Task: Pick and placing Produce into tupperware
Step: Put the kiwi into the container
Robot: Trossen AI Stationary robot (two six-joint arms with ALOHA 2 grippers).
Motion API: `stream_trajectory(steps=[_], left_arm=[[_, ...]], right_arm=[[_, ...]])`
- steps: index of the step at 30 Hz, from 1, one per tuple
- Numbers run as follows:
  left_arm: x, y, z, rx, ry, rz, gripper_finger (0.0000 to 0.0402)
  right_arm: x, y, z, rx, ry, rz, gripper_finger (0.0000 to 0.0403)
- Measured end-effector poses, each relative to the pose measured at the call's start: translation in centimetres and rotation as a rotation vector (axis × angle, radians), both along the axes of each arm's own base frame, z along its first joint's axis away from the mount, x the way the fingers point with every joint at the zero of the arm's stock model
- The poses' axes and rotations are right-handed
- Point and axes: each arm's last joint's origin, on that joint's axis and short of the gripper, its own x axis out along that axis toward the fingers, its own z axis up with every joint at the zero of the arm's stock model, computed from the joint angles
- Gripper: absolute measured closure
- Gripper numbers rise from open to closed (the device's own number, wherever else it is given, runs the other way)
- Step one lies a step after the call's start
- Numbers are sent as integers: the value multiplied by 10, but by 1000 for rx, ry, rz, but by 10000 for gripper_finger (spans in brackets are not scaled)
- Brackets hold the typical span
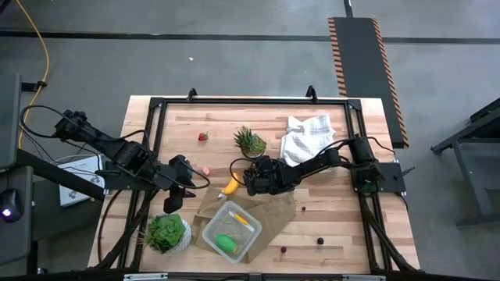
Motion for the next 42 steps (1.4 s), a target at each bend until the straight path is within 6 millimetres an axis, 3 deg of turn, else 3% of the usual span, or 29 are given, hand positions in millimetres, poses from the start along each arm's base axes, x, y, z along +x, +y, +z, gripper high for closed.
stream_trajectory(steps=[42], left_arm=[[0,0,0,0,1,0,268]], right_arm=[[1,0,0,27,-7,4,6]])
